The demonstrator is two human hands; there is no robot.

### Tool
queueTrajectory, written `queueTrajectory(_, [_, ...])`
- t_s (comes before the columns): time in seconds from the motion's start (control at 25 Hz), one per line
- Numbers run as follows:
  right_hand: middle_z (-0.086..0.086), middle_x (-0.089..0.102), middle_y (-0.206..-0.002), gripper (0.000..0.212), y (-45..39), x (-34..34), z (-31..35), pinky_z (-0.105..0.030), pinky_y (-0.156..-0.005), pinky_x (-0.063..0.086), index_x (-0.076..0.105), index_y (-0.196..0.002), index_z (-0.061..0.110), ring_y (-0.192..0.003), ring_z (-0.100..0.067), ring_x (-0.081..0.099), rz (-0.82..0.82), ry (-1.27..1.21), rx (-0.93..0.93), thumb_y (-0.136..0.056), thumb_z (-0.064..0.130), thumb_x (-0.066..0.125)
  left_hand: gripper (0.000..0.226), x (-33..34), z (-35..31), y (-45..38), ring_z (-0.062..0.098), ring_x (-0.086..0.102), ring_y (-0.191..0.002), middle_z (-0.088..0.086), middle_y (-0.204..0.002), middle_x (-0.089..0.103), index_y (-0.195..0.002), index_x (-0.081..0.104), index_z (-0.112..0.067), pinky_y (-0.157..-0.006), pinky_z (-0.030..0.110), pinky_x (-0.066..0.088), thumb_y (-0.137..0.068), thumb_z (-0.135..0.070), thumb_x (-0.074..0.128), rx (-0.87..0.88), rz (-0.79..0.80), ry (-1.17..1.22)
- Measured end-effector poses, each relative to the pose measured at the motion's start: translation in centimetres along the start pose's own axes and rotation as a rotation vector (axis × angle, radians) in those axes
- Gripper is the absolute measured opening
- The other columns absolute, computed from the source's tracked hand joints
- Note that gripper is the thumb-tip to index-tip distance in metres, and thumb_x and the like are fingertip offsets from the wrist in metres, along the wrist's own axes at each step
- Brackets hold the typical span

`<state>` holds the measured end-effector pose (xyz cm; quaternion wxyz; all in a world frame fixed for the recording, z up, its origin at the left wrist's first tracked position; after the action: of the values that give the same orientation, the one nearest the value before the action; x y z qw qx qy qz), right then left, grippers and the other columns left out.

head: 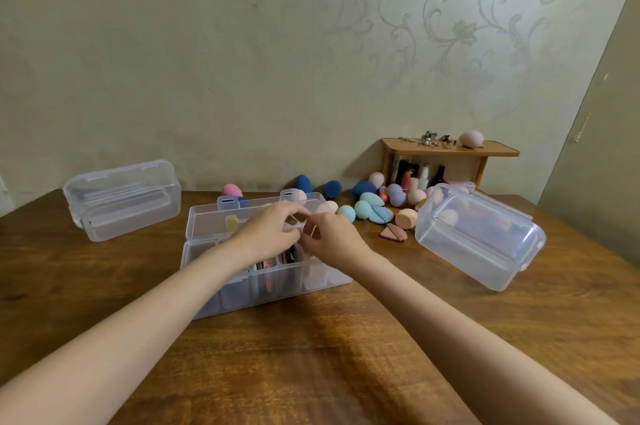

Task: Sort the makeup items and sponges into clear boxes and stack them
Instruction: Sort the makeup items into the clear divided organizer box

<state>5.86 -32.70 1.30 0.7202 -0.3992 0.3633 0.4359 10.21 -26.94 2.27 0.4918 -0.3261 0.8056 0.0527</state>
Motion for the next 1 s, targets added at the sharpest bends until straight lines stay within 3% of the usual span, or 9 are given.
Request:
queueTrajectory(0.08, [-0.012, 0.068, -0.103, 0.025, 0.4, 0.6, 0.8, -0.03, -0.077, 0.054, 0.056, -0.115, 0.004, -0.088, -0.022, 0.064, 0.146, 0.021, -0.052, -0.091, 0.01, 0.05, 0.026, 1.4, -0.2, -0.2, 0.011, 0.058, -0.095, 0.001, -0.11, 0.063, -0.116, 0.058, -0.018, -0.073, 0.016, 0.044, -0.092, -0.01, 0.05, -0.006, 0.112, 0.041])
queueTrajectory(0.16, [-0.011, 0.066, -0.107, 0.028, 0.7, -0.1, 0.5, -0.026, -0.07, 0.051, 0.051, -0.118, 0.006, -0.086, -0.019, 0.061, 0.192, -0.022, -0.042, -0.091, 0.007, 0.049, 0.022, 2.2, -0.3, -0.4, 0.011, 0.058, -0.091, 0.001, -0.106, 0.062, -0.116, 0.056, -0.017, -0.07, 0.018, 0.047, -0.094, -0.016, 0.051, -0.022, 0.195, -0.003])
queueTrajectory(0.24, [-0.011, 0.066, -0.107, 0.024, -0.2, -3.1, -1.7, -0.025, -0.064, 0.047, 0.053, -0.114, 0.006, -0.086, -0.02, 0.06, 0.012, -0.067, 0.024, -0.091, 0.005, 0.047, 0.025, 2.7, -0.3, -0.7, 0.014, 0.059, -0.101, 0.002, -0.113, 0.063, -0.117, 0.06, -0.016, -0.085, 0.026, 0.051, -0.093, -0.018, 0.052, 0.006, 0.234, -0.1])
queueTrajectory(0.32, [-0.013, 0.064, -0.109, 0.023, -0.8, -5.7, -5.6, -0.03, -0.07, 0.044, 0.057, -0.11, 0.004, -0.096, -0.024, 0.058, -0.129, 0.089, 0.14, -0.092, 0.006, 0.045, 0.025, 3.1, -0.6, -0.7, 0.013, 0.059, -0.102, 0.001, -0.114, 0.064, -0.113, 0.065, -0.018, -0.09, 0.027, 0.05, -0.092, -0.017, 0.052, 0.06, 0.236, -0.178])
queueTrajectory(0.44, [-0.013, 0.057, -0.122, 0.015, -0.6, -3.3, -11.0, -0.022, -0.069, 0.04, 0.058, -0.102, 0.009, -0.097, -0.021, 0.053, 0.166, 0.481, 0.221, -0.094, 0.012, 0.046, 0.023, 3.5, -0.7, -0.7, 0.01, 0.06, -0.095, 0.002, -0.109, 0.066, -0.107, 0.069, -0.019, -0.085, 0.026, 0.051, -0.091, -0.018, 0.052, 0.07, 0.212, -0.193])
queueTrajectory(0.52, [-0.013, 0.044, -0.137, 0.029, -0.9, -1.4, -13.3, -0.028, -0.088, 0.042, 0.053, -0.122, 0.01, -0.115, -0.024, 0.048, 0.303, 0.641, 0.18, -0.095, 0.014, 0.045, 0.022, 3.4, -0.5, -0.8, 0.01, 0.06, -0.093, 0.002, -0.106, 0.066, -0.106, 0.069, -0.017, -0.082, 0.023, 0.05, -0.091, -0.018, 0.053, 0.06, 0.187, -0.178])
queueTrajectory(0.6, [-0.012, 0.033, -0.145, 0.041, -1.8, -0.6, -14.9, -0.038, -0.102, 0.038, 0.045, -0.135, 0.018, -0.13, -0.029, 0.037, 0.32, 0.701, 0.181, -0.095, 0.017, 0.045, 0.022, 3.3, -0.5, -0.9, 0.011, 0.059, -0.092, 0.003, -0.103, 0.066, -0.104, 0.07, -0.015, -0.079, 0.023, 0.049, -0.091, -0.018, 0.053, 0.065, 0.159, -0.177])
queueTrajectory(0.76, [-0.011, 0.03, -0.148, 0.048, -3.3, 0.2, -17.4, -0.044, -0.11, 0.029, 0.037, -0.141, 0.032, -0.136, -0.033, 0.027, 0.378, 0.739, 0.206, -0.095, 0.022, 0.046, 0.022, 3.5, -0.7, -1.2, 0.012, 0.058, -0.091, 0.004, -0.1, 0.068, -0.103, 0.071, -0.012, -0.077, 0.021, 0.046, -0.092, -0.017, 0.052, 0.072, 0.132, -0.181])
queueTrajectory(1.0, [-0.009, 0.039, -0.143, 0.061, -4.2, 0.4, -19.0, -0.044, -0.106, 0.03, 0.02, -0.147, 0.033, -0.131, -0.032, 0.031, 0.445, 0.877, 0.097, -0.094, 0.02, 0.046, 0.023, 4.1, -1.1, -2.1, 0.009, 0.056, -0.088, 0.003, -0.098, 0.067, -0.104, 0.07, -0.012, -0.07, 0.015, 0.04, -0.094, -0.018, 0.05, 0.087, 0.129, -0.18])
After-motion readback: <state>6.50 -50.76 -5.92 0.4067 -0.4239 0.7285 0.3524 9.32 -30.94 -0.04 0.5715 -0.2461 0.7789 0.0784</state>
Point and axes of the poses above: each hand's wrist, its own y-axis away from the middle knuckle, its own x-axis out of the palm, z = x × y, the point moved 10 cm from there along -y, towards the middle knuckle
